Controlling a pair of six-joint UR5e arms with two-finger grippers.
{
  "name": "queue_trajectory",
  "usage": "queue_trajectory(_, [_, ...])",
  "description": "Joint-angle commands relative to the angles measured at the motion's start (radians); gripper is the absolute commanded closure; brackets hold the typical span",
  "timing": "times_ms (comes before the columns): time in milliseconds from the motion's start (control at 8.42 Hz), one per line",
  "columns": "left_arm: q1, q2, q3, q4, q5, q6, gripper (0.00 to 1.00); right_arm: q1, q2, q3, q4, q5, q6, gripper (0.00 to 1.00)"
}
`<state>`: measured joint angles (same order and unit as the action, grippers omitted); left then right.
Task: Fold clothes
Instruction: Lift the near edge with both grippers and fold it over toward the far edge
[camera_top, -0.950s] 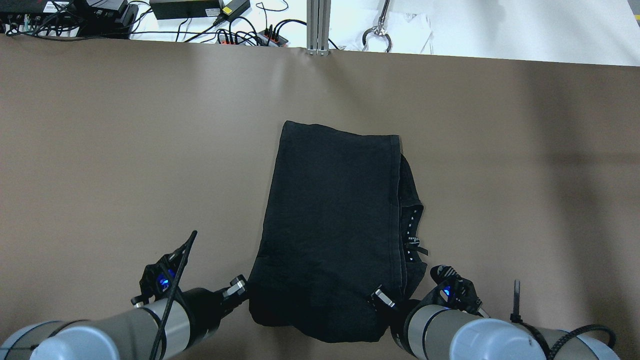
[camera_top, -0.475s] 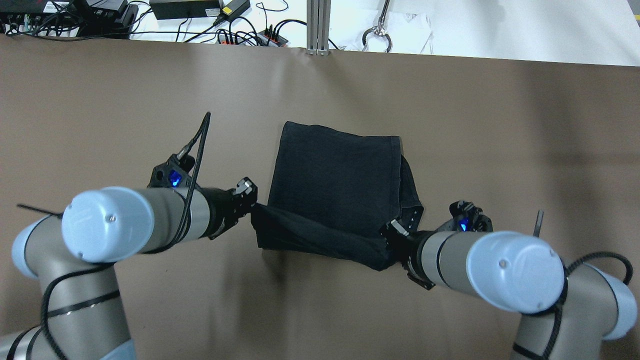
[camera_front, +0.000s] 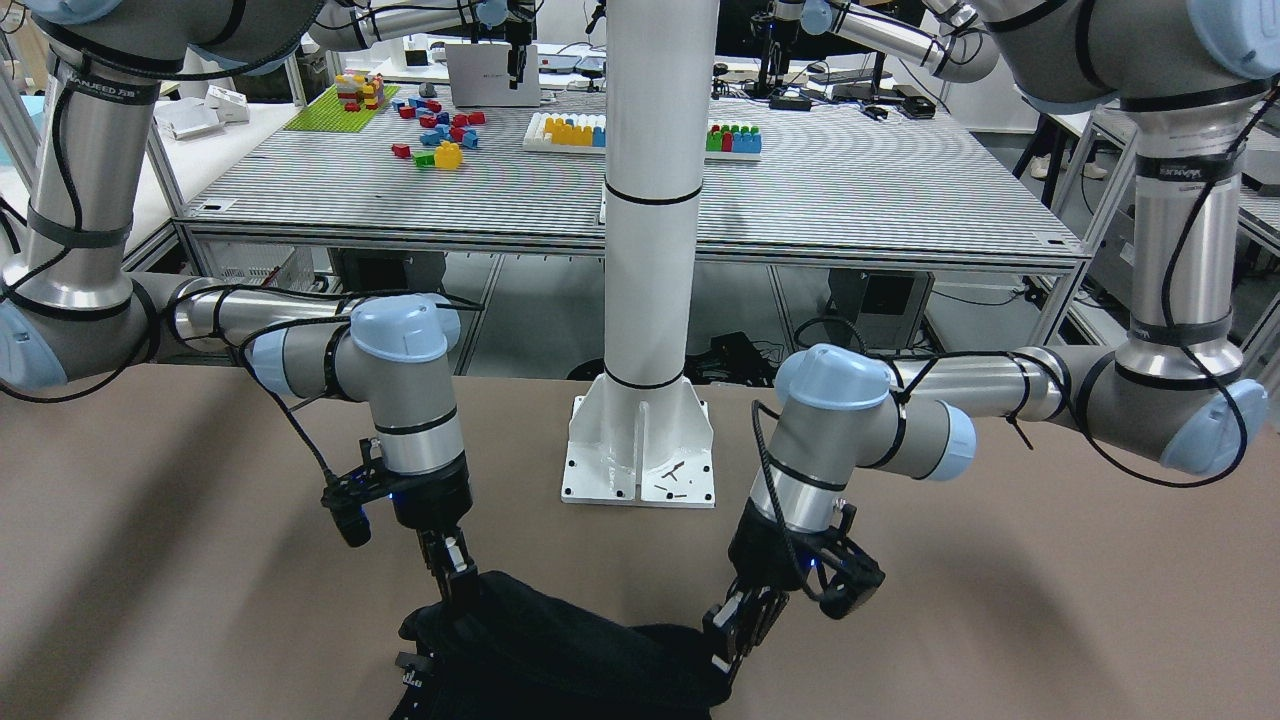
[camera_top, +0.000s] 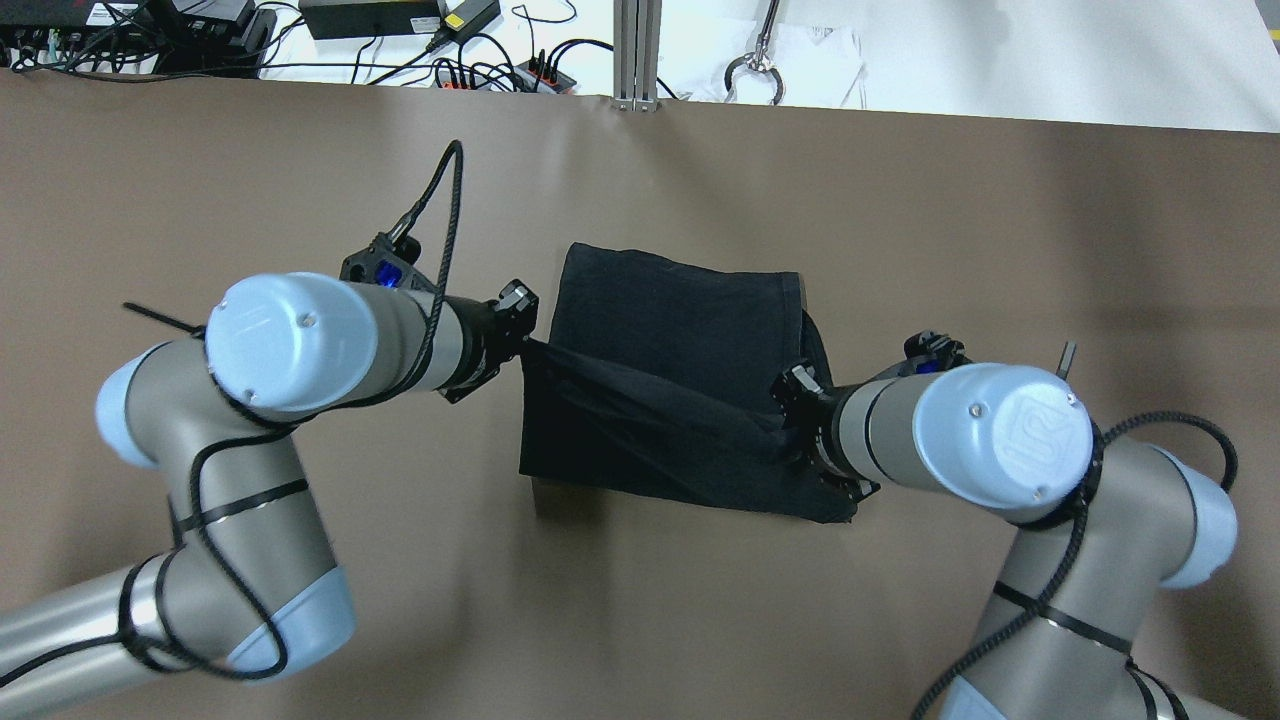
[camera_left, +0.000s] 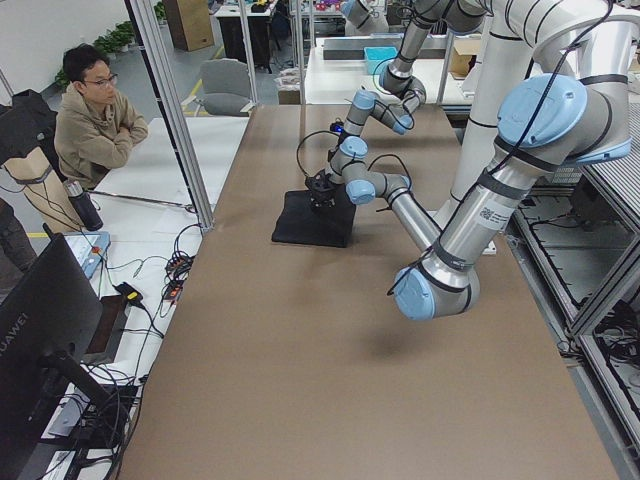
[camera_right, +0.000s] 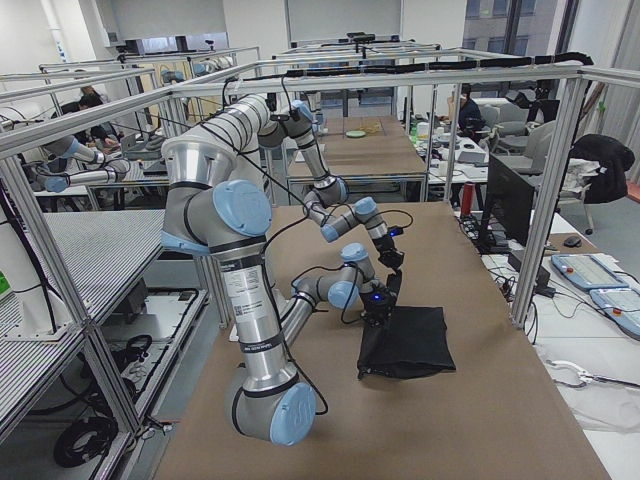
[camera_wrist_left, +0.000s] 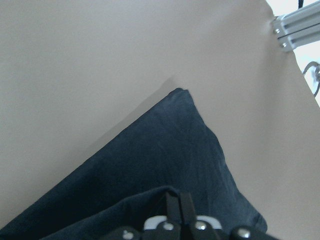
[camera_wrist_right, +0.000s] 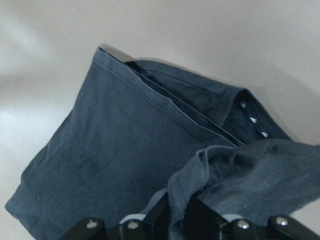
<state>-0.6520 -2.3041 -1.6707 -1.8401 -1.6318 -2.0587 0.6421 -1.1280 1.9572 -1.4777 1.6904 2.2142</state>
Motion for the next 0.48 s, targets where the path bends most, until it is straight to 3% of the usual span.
queue_trajectory(0, [-0.075, -0.182, 0.416, -0.211, 0.000, 0.064, 1.00, 0.127, 0.166, -0.386, 0.199, 0.082, -0.083, 0.94])
queue_trajectory(119, [-0.102, -0.230, 0.560, -0.302, 0.000, 0.096, 1.00, 0.152, 0.215, -0.541, 0.311, 0.089, -0.153, 0.72])
queue_trajectory(238, [-0.125, -0.242, 0.645, -0.361, 0.001, 0.165, 0.30, 0.166, 0.287, -0.664, 0.350, 0.069, -0.241, 0.06])
queue_trajectory(356, [-0.144, -0.242, 0.657, -0.370, 0.007, 0.234, 0.00, 0.206, 0.303, -0.693, 0.350, 0.069, -0.304, 0.05])
